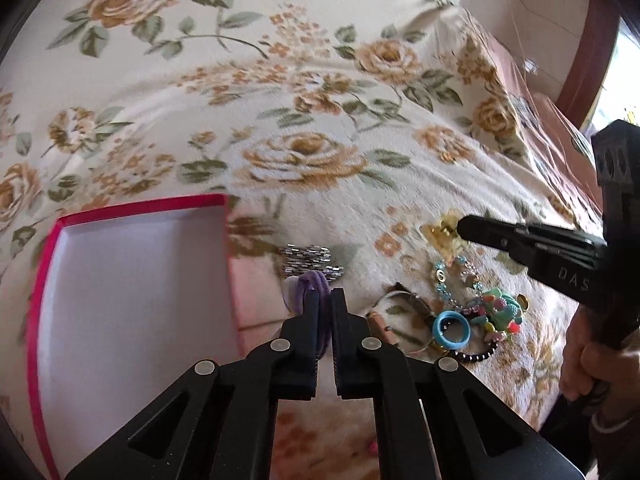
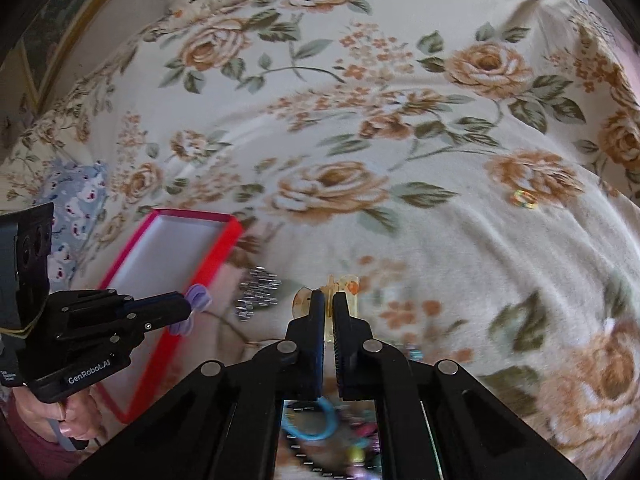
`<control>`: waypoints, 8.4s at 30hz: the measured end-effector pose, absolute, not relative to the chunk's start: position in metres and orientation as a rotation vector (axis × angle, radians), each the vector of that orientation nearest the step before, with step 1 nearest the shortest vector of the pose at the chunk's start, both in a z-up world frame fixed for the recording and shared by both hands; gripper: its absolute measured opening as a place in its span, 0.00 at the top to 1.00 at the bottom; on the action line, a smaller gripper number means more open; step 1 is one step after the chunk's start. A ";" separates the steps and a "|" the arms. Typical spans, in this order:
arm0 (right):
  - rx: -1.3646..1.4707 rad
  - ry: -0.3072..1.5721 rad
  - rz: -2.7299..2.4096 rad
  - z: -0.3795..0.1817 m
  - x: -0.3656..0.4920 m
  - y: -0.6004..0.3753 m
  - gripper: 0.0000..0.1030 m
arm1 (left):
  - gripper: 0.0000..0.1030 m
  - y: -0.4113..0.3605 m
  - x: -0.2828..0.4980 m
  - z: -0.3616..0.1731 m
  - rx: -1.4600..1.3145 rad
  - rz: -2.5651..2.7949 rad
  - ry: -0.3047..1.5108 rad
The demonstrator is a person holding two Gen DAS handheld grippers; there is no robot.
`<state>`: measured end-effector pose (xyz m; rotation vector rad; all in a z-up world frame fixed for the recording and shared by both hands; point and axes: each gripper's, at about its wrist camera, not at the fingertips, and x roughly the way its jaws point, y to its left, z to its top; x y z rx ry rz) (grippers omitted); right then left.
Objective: Organize jewelry
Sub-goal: 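Grasp the purple hair tie with the left tool while the right tool grasps the yellow claw clip, then carry both items into the white box and open both tools to release, then grasp the silver chain with the left tool while the right tool grasps a beaded bracelet, then carry the chain and bracelet into the box and open both tools, then move both tools back to the pile toward the watch and colorful bracelet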
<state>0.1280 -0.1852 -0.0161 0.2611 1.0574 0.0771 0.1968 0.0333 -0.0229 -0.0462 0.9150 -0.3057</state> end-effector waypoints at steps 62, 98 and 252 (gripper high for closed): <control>0.374 1.169 0.352 -0.083 0.225 -0.020 0.60 | 0.49 0.181 0.217 -0.051 -0.157 0.068 1.003; 0.418 1.076 0.067 -0.013 0.107 -0.167 0.58 | 0.34 0.098 0.149 0.000 -0.157 -0.112 0.942; 0.225 1.144 0.342 -0.042 0.159 -0.012 0.59 | 0.42 0.186 0.126 -0.026 -0.216 0.047 0.939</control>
